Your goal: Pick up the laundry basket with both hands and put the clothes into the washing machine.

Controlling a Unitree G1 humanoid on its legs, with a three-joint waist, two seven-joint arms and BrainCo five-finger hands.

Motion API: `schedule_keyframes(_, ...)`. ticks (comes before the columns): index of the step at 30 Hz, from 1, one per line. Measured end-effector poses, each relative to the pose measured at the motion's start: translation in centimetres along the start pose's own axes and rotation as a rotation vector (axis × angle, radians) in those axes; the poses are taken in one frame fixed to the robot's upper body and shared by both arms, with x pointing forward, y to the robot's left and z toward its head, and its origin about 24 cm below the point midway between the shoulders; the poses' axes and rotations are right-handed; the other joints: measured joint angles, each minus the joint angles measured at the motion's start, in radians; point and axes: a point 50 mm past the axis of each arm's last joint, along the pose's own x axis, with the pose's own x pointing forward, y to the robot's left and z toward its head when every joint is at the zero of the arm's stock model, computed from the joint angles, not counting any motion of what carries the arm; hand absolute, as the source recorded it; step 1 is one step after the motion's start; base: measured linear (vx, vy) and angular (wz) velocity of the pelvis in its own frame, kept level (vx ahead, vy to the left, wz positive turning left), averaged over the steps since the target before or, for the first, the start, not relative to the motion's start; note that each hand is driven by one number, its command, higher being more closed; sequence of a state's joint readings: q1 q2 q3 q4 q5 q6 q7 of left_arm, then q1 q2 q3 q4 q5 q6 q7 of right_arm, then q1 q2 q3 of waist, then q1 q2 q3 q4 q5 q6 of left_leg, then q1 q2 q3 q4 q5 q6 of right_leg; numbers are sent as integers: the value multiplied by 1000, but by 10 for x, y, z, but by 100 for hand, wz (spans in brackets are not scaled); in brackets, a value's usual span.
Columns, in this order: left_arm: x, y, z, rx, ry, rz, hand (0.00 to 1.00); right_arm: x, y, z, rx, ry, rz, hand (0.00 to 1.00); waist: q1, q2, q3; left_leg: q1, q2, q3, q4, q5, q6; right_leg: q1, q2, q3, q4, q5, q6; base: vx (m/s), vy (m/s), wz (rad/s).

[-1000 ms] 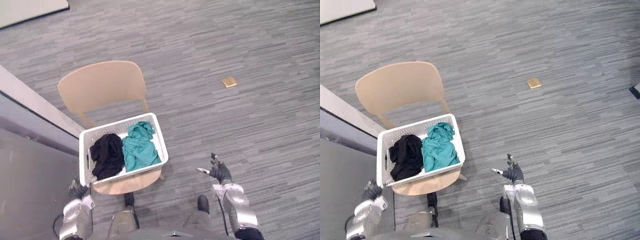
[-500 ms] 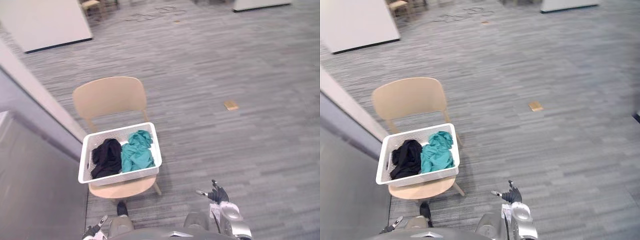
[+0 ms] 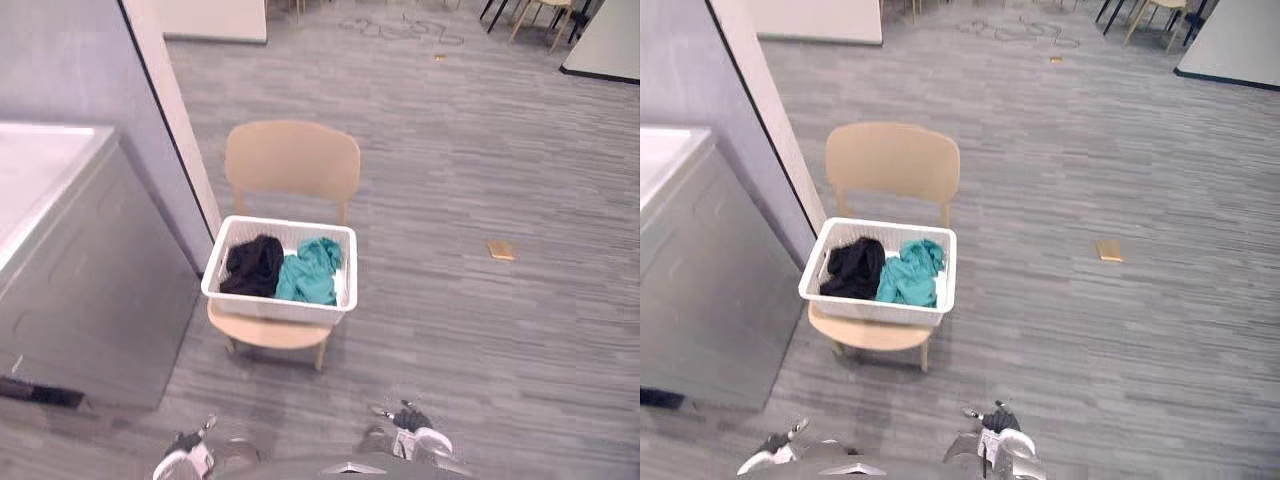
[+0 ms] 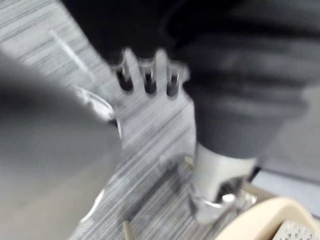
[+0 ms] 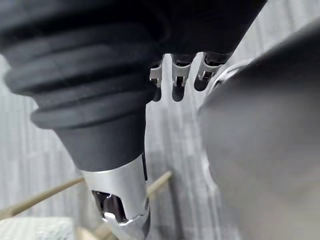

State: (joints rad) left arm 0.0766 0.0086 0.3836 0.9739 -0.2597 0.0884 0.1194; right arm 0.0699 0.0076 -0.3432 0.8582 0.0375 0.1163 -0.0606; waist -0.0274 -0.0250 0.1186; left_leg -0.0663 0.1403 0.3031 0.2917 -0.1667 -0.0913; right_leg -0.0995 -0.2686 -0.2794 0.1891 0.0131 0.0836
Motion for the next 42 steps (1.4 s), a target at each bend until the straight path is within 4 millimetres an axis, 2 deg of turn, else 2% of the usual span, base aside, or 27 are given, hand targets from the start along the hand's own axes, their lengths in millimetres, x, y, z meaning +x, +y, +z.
schedule_keyframes(2,0,0,-1,56,-5,-9,0,0,-4,-5,11,23,-21,0,13,-12,2,37,-28,11,-69,46,7,20,-7,3,-33,36,12,-180,24,-6)
schedule_keyframes(3,0,-1,-1,62,-8,-11,0,0,-3,-5,11,24,-20,0,14,-14,4,44,-32,14,-86,53,7,21,-9,4,-36,36,11,-176,-2,-10)
schedule_keyframes(6,-1,-2,-1,96,-19,-19,0,0,3,-4,9,20,-3,0,26,-42,23,137,-76,45,-258,143,6,7,-22,22,-37,25,25,-140,-23,-18)
schedule_keyframes(8,-1,-3,-1,94,-20,-21,0,1,7,1,0,5,9,0,27,-31,38,173,-86,59,-323,178,5,-2,-20,41,-15,20,25,-129,-26,-22)
schedule_keyframes(9,-1,-2,-1,94,-21,-18,0,1,9,3,-6,-2,15,0,27,-41,48,186,-88,60,-345,187,7,-5,-15,54,4,2,6,-157,-35,-13)
schedule_keyframes(10,0,1,1,96,-25,-12,0,1,10,4,-7,-11,18,0,29,-39,47,201,-78,47,-356,196,7,2,-1,54,1,-35,13,-131,-46,-15)
schedule_keyframes(11,-1,-3,-4,89,-11,-19,0,0,8,6,-10,-21,14,0,34,0,48,205,-51,45,-365,210,13,-2,10,67,46,-44,2,-48,-117,1)
schedule_keyframes(12,-1,-2,-4,83,-11,-15,0,0,8,10,-13,-43,17,0,31,-8,52,205,-29,38,-359,213,13,-60,24,132,281,-84,-31,-29,-193,33)
schedule_keyframes(13,-1,1,1,97,-30,-8,0,-2,11,6,-17,-37,26,0,32,-36,47,188,-20,6,-334,210,5,-87,38,186,480,-119,-15,-11,-262,58)
schedule_keyframes(14,0,5,8,108,-52,1,0,-4,16,-1,-25,-22,41,0,49,-70,38,181,-23,-14,-329,211,-9,-86,59,240,532,-139,-8,30,-214,54)
schedule_keyframes(16,0,2,6,98,-39,-2,0,-4,17,-3,-37,-17,47,0,63,-70,17,174,-4,-35,-348,225,-21,-54,110,283,458,-157,11,39,-144,27)
schedule_keyframes(17,-1,0,4,96,-33,-6,0,-4,16,-2,-37,-19,43,0,64,-59,8,166,4,-42,-349,228,-21,-39,121,280,404,-168,17,68,-123,0)
schedule_keyframes(18,-1,-3,2,88,-29,-13,0,-3,15,2,-40,-29,41,0,82,-46,-9,133,10,-53,-342,252,-24,-2,133,261,281,-196,19,58,-110,-25)
schedule_keyframes(19,-1,-4,3,88,-29,-15,0,-2,17,6,-42,-35,45,0,86,-47,-11,117,5,-50,-344,263,-24,31,134,256,184,-215,20,3,-132,-24)
schedule_keyframes(20,0,-8,2,98,-17,-21,0,1,18,9,-52,-30,48,0,77,-25,-7,102,11,-58,-352,279,-20,52,143,246,101,-196,26,-45,-76,-5)
schedule_keyframes(22,0,-9,-4,118,4,-26,0,2,17,6,-56,-11,45,0,67,-6,-14,100,14,-67,-369,293,-20,66,150,236,66,-181,28,-55,-11,13)
schedule_keyframes(29,0,-8,-1,166,-5,-32,0,2,13,-2,-89,22,41,0,73,-12,-17,86,1,-78,-367,297,-17,81,141,228,9,-155,30,-21,31,6)
schedule_keyframes(31,0,-9,4,164,-26,-35,0,2,13,-2,-95,20,42,0,64,-25,-4,45,-19,-118,-316,291,-11,77,113,185,48,-166,43,-11,21,64)
schedule_keyframes(32,0,-11,7,161,-45,-43,0,2,13,-1,-96,16,42,0,61,-13,7,-3,-33,-146,-270,283,-3,55,92,155,94,-191,47,-45,12,87)
schedule_keyframes(33,-1,-14,10,157,-60,-50,0,3,12,2,-95,10,39,0,63,-22,12,-40,-44,-162,-232,287,1,32,77,135,143,-211,43,-74,6,95)
schedule_keyframes(34,-2,-17,12,152,-72,-59,0,3,13,6,-94,-3,39,0,60,-4,23,-82,-48,-174,-202,291,7,4,69,126,175,-231,20,-125,1,96)
schedule_keyframes(35,-2,-23,18,139,-95,-75,0,3,19,14,-104,-33,48,0,58,-20,41,-105,-42,-143,-187,265,36,-6,22,75,196,-238,25,-118,-4,84)
schedule_keyframes(37,-2,-19,21,120,-103,-66,0,2,18,15,-86,-46,39,0,58,-19,48,-157,1,-65,50,136,78,9,-11,49,207,-229,41,-81,8,59)
schedule_keyframes(38,-3,-18,19,114,-103,-66,0,1,14,13,-75,-47,26,0,54,-18,48,-149,36,-33,185,78,76,31,-39,29,203,-223,51,-50,23,41)
schedule_keyframes(40,-3,-13,15,119,-97,-56,0,0,8,7,-70,-37,12,0,40,-15,46,-106,114,-22,250,34,54,48,-65,6,193,-208,76,-77,201,46)
schedule_keyframes(41,-3,-12,14,120,-93,-53,0,0,4,6,-56,-36,0,0,28,-6,42,-81,170,-18,225,42,52,49,-73,-13,188,-195,98,-56,324,58)
schedule_keyframes(42,-3,-13,12,123,-87,-55,0,0,0,6,-53,-38,-11,0,21,1,38,-66,179,-25,187,61,26,46,-73,-22,187,-188,110,-12,339,73)
